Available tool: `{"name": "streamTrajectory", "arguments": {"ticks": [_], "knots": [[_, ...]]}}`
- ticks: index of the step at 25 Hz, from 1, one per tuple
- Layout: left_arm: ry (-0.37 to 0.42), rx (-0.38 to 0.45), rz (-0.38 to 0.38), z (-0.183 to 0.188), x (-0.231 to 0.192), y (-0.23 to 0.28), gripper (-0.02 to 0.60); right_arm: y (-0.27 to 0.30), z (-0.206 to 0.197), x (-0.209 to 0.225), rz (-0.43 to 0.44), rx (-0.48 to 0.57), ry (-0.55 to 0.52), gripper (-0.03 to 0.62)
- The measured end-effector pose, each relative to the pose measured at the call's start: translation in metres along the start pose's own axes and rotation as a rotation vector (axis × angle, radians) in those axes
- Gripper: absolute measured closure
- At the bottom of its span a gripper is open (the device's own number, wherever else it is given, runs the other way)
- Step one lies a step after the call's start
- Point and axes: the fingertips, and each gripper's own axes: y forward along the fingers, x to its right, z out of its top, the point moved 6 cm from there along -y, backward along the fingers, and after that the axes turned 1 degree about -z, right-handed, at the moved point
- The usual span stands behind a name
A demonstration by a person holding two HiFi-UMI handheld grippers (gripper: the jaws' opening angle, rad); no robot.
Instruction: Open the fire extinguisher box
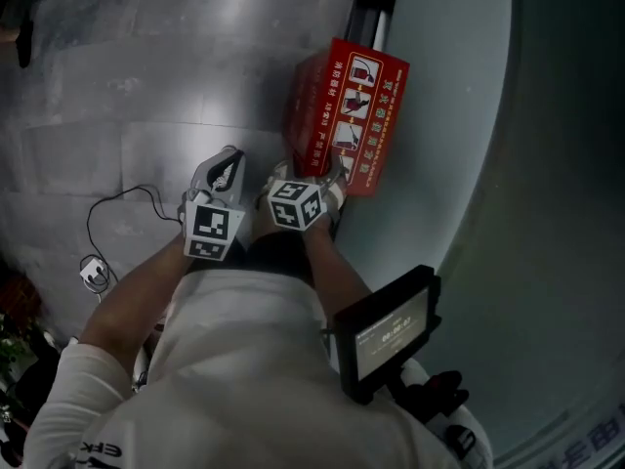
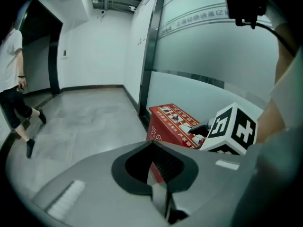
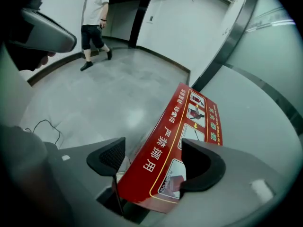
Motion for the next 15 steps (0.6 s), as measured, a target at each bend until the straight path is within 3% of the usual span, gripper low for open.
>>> {"name": "streamTrajectory", "arguments": {"ticks": [5,9,15], "knots": [[-0.004,-0.010,0.004,-0.006,-0.010,0.000,0.578,0.024,-0.010,0.004,-0.093,-0.107,-0.001,0.126],[0.002,-0.021,0.005,-0.010,-0.021,-0.006,0.578,0.038,-0.017,0.005,-0.153,-0.188,-0.032,0.137],[0.025,-0.021,0.005,-0.009,-0.026,-0.008,0.578,0.037,-0.015,0.003,-0.182,-0.190,-0.027,0.164]]}}
